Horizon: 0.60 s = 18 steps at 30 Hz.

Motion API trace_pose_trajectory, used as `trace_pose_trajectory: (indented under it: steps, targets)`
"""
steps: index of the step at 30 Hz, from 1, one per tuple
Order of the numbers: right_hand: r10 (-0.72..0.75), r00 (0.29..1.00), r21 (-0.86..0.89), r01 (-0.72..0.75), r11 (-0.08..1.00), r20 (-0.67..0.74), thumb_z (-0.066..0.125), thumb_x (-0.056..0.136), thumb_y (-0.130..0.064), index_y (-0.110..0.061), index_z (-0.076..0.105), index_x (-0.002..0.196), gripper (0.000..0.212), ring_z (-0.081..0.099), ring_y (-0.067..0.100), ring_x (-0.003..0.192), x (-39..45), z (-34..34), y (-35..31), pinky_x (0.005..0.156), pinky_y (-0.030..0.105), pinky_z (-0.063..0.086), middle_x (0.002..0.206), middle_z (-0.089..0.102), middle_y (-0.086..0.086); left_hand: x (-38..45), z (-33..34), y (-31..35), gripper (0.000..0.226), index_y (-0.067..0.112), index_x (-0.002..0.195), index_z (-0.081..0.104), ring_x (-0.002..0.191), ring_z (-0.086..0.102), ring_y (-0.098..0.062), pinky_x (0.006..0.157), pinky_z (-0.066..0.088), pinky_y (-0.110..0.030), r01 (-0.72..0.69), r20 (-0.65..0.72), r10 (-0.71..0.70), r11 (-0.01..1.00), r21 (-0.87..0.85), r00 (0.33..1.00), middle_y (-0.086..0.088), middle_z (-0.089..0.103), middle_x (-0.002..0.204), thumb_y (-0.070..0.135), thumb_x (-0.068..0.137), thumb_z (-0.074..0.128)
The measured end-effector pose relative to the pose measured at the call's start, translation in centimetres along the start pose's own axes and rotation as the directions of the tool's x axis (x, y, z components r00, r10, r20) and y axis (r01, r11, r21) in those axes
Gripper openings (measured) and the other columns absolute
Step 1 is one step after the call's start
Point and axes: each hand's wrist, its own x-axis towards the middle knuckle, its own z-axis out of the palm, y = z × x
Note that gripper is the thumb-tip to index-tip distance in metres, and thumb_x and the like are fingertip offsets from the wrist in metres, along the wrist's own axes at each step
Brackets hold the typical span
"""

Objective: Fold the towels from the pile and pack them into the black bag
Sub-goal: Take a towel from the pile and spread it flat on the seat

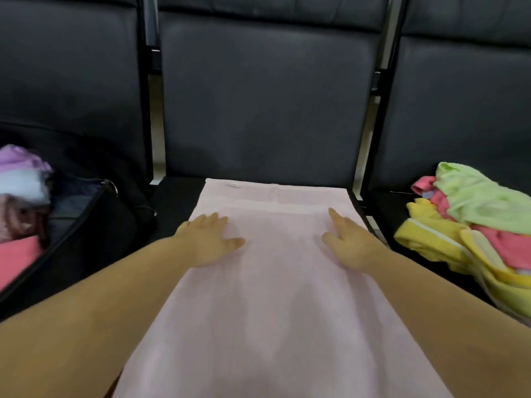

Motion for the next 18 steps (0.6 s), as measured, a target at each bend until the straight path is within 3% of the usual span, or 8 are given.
trace_pose_trajectory:
  steps: [4,8,10,12,14,16,18]
  targets:
    - [-0.019,0.999,-0.027,0.020,0.999,0.041,0.033,0.100,-0.036,-0.025,-0.004,0.154,0.067,0.000,0.021,0.148,-5.8,0.4,-0.4,0.119,0.036,0.007,0.161,-0.002,0.006,-6.5,0.8,-0.7,0.069,0.023,0.153,0.012,0.148,0.005,-0.022,0.118,0.012,-0.036,0.057,0.012,-0.056,0.996,-0.066,0.998,-0.002,0.002,0.161,0.053,0.097,0.037]
    - [0.073,0.997,0.043,-0.075,0.996,0.038,0.034,0.100,-0.033,-0.021,0.006,0.154,0.061,0.003,0.024,0.148,-10.0,0.2,1.1,0.118,0.036,0.011,0.161,-0.001,0.010,-11.2,1.1,-2.0,0.059,0.021,0.147,0.029,0.132,0.038,-0.026,0.108,0.034,-0.035,0.146,-0.050,-0.151,0.984,-0.101,0.987,-0.007,0.028,0.148,0.041,0.096,0.050]
    - [0.129,0.991,0.200,-0.133,0.971,0.031,0.035,0.102,-0.030,-0.015,0.014,0.153,0.057,0.012,0.027,0.147,-11.6,0.2,2.1,0.116,0.037,0.016,0.160,0.009,0.013,-13.0,1.9,-2.6,0.055,0.021,0.143,0.036,0.117,0.052,-0.023,0.100,0.042,-0.032,0.173,-0.029,-0.180,0.974,-0.146,0.983,-0.007,0.035,0.142,0.036,0.094,0.056]
    - [0.203,0.979,0.388,-0.197,0.901,0.026,0.039,0.101,-0.025,-0.008,0.032,0.146,0.049,0.033,0.032,0.137,-13.0,-0.4,3.3,0.109,0.038,0.029,0.150,0.034,0.017,-14.3,2.3,-3.0,0.054,0.019,0.139,0.041,0.104,0.059,-0.022,0.094,0.047,-0.032,0.198,0.025,-0.197,0.956,-0.217,0.980,-0.008,0.042,0.137,0.033,0.091,0.061]
    - [0.272,0.962,0.418,-0.253,0.872,0.016,0.047,0.098,-0.025,-0.001,0.052,0.130,0.040,0.049,0.034,0.120,-14.0,-1.2,4.4,0.100,0.037,0.038,0.134,0.052,0.019,-15.0,1.7,-3.1,0.055,0.014,0.136,0.045,0.099,0.059,-0.023,0.089,0.048,-0.030,0.223,0.046,-0.220,0.915,-0.335,0.974,-0.010,0.052,0.128,0.028,0.087,0.067]
    - [0.313,0.949,0.386,-0.280,0.879,-0.025,0.058,0.093,-0.026,0.003,0.060,0.118,0.038,0.053,0.033,0.115,-14.7,-1.7,5.2,0.095,0.034,0.040,0.124,0.058,0.019,-15.5,0.9,-3.2,0.058,0.008,0.136,0.045,0.105,0.057,-0.025,0.088,0.045,-0.030,0.249,0.028,-0.257,0.892,-0.377,0.966,-0.012,0.055,0.126,0.025,0.086,0.069]
    - [0.301,0.954,0.375,-0.277,0.885,-0.006,0.066,0.088,-0.027,0.002,0.061,0.085,0.030,0.059,0.034,0.095,-15.4,-1.6,5.4,0.080,0.033,0.042,0.091,0.060,0.017,-16.0,0.5,-3.1,0.061,0.003,0.136,0.043,0.115,0.054,-0.028,0.092,0.042,-0.031,0.306,0.036,-0.311,0.896,-0.322,0.950,-0.015,0.053,0.132,0.027,0.086,0.069]
